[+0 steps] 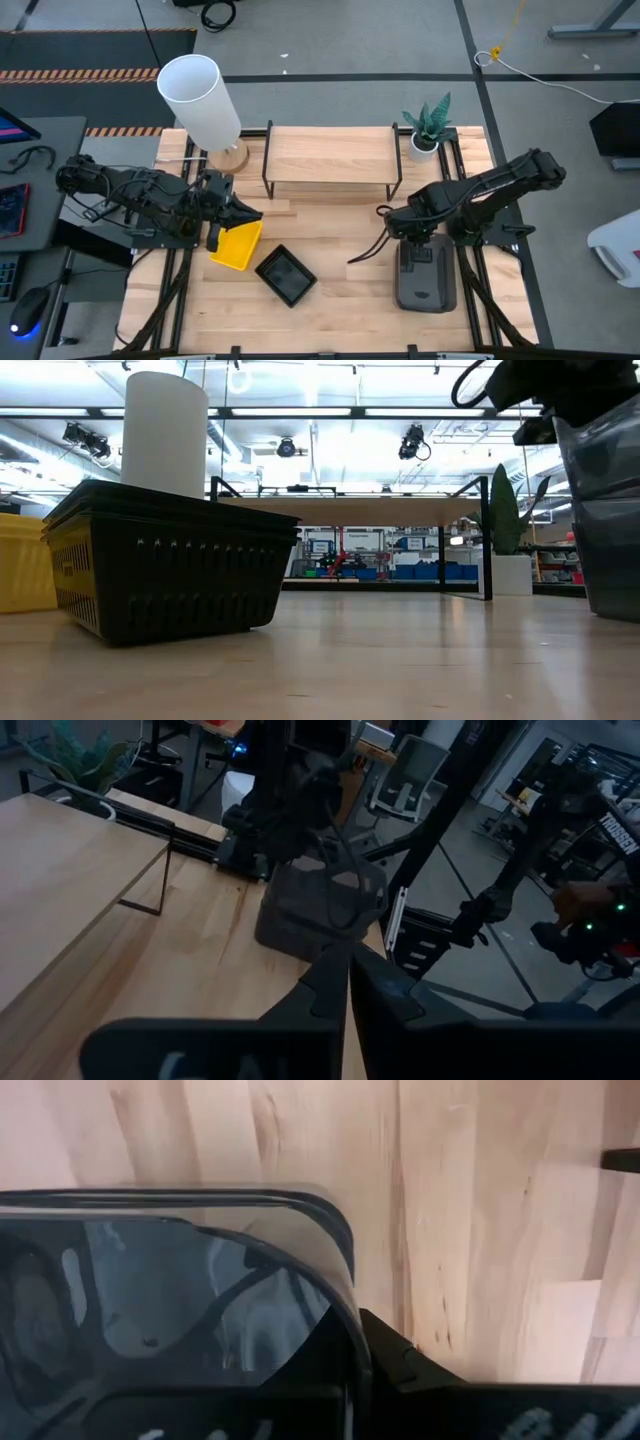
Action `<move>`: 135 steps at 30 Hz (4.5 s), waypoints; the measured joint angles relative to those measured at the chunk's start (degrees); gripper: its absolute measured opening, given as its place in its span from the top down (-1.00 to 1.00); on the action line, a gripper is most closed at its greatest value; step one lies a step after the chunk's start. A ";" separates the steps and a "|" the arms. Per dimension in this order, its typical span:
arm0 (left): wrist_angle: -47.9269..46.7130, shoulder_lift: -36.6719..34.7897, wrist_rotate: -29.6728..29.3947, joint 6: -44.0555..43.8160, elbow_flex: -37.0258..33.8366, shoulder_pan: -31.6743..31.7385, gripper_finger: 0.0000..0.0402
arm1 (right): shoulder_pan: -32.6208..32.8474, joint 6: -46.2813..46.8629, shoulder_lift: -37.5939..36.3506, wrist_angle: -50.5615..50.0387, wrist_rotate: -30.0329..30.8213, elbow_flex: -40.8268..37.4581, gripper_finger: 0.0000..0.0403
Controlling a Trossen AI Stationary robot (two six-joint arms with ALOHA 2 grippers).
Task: Stack baskets on shelf by color
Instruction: Stack the left transparent black bin on the transparent black bin on the table, then put the stacked transparent black bins on the shelf
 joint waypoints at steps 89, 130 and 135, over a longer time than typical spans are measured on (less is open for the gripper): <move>0.07 0.02 -2.51 -15.60 0.00 0.00 0.84 | -5.23 7.24 -0.08 3.78 -4.60 1.73 0.12; -0.11 0.04 -2.51 -13.06 -0.02 0.00 0.83 | -5.40 -5.06 -0.19 24.69 -5.14 -20.57 0.73; -0.15 0.04 -2.51 -13.00 -0.02 0.00 0.84 | -5.50 -4.35 0.16 24.28 -6.03 -19.31 0.92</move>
